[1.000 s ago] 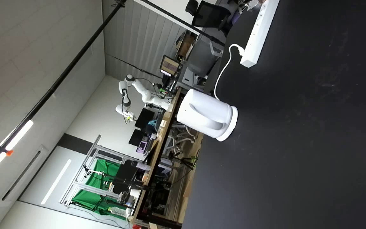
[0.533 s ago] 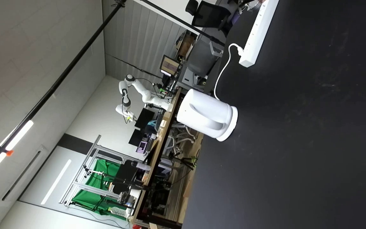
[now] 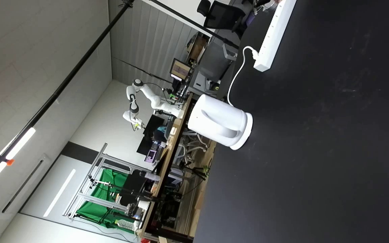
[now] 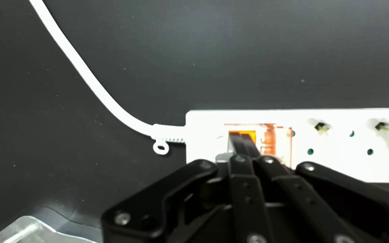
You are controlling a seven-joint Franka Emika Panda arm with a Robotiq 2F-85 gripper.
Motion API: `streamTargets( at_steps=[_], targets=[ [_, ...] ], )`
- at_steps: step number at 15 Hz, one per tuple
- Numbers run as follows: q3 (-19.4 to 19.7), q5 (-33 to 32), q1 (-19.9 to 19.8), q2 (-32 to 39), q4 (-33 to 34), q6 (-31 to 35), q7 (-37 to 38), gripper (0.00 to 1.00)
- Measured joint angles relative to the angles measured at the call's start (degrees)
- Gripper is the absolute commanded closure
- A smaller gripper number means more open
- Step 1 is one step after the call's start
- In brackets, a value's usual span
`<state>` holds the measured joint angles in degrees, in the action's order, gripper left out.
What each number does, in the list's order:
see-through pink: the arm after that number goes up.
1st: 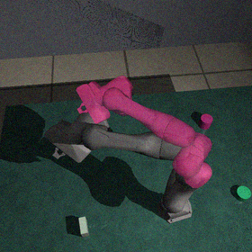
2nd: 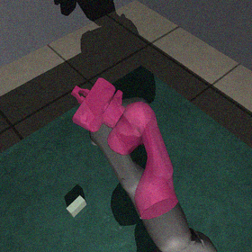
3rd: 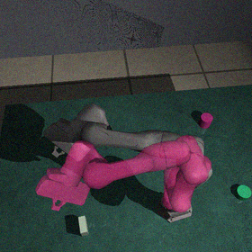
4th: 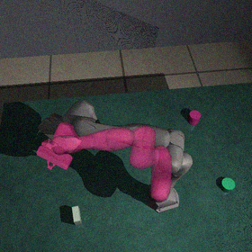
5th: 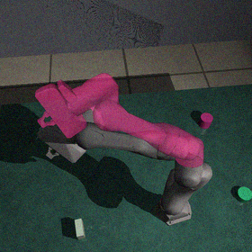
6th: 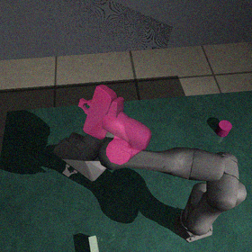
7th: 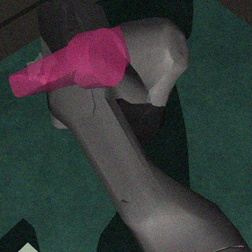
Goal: Press the switch button of the extension cord
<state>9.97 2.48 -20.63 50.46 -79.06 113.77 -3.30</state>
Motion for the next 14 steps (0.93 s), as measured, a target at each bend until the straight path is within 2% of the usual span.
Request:
streamTargets(
  at_steps=[7,12,13,14],
  targets=[
    [-1.82,3.56,-1.48,-0.37,1.24,-1.57,-4.64,1.00],
    [-2.45,4.57,-1.95,-5.62,0.25,-1.83,-8.48,0.99],
    [-2.51,4.57,-1.95,-6.96,-0.30,-1.83,-8.94,0.74],
    [-2.51,4.57,-1.93,-8.28,-0.95,-1.77,-9.01,0.73]
  ],
)
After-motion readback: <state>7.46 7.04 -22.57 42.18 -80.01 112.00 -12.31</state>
